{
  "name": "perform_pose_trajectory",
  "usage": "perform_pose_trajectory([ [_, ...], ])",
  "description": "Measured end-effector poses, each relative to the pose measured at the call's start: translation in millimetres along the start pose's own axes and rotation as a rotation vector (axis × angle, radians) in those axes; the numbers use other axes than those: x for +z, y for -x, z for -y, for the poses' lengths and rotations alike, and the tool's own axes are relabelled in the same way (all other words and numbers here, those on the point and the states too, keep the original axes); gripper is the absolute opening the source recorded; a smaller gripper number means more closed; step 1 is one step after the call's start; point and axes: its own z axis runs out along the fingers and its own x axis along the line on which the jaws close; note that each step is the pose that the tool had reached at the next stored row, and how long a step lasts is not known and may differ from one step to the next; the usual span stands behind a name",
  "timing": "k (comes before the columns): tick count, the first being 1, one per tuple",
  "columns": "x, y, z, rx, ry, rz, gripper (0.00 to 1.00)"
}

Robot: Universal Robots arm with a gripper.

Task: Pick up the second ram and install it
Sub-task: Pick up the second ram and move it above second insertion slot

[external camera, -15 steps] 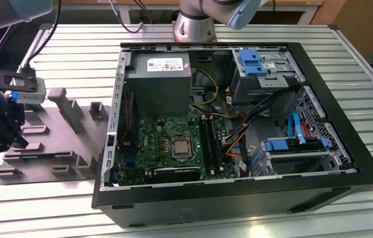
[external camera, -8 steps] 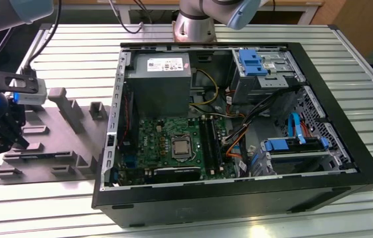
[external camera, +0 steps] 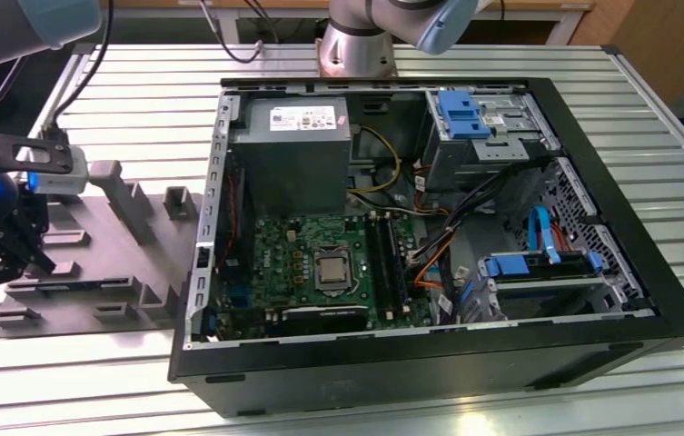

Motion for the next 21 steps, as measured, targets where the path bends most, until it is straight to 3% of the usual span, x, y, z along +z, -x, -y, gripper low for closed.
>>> perform_pose_trajectory([
  [6, 2.5, -0.1, 0.1, -0.01, -0.0005, -0.0005, 0.11],
  [21, 7.8, -0.3, -0.4, -0.025, -0.0122, 0.0037, 0.11],
])
